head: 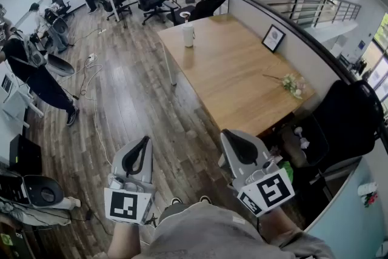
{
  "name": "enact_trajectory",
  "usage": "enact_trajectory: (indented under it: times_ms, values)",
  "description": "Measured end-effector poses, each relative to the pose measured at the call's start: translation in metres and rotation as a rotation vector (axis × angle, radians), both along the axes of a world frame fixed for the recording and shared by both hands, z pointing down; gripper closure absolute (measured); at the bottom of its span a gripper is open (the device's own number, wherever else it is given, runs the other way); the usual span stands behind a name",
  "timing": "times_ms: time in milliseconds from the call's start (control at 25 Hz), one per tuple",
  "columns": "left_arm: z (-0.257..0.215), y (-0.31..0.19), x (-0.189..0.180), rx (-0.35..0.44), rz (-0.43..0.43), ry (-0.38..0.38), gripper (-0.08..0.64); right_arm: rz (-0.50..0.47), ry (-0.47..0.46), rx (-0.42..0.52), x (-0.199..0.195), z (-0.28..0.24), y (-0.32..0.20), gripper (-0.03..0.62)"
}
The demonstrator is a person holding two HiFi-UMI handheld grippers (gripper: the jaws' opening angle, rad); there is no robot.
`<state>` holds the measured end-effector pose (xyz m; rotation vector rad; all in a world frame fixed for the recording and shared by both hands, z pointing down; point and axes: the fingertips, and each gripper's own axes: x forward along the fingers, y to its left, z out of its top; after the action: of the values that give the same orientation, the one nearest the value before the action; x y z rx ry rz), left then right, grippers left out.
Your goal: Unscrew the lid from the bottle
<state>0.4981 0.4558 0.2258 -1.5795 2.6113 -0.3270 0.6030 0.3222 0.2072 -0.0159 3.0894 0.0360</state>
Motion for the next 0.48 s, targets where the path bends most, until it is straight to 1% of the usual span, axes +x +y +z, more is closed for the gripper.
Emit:
enact_trajectory:
  times_ms: [80, 120, 320, 400, 480]
  values:
    - [-0.003, -0.002, -0.003, 0.005, 0.005, -0.038, 0.558, -0.002, 0.005, -0.004, -0.001, 0.003, -0.002, 0.58]
    - [-0.004, -0.003, -0.004, 0.006, 0.004, -0.046, 0.558, -0.003, 0.007, -0.006, -0.002, 0.005, -0.002, 0.58]
    - [-0.002, -0.014, -0.004, 0.008, -0.008, -0.027, 0.558, -0.015, 0.025, -0.007, -0.001, 0.014, -0.009, 0.58]
    - [0.003, -0.02, -0.001, -0.002, 0.0, -0.032, 0.558, -0.019, 0.036, -0.008, 0.001, 0.02, -0.011, 0.58]
    - [0.01, -0.026, 0.001, -0.018, 0.009, -0.01, 0.558, -0.021, 0.045, -0.002, 0.001, 0.023, -0.013, 0.58]
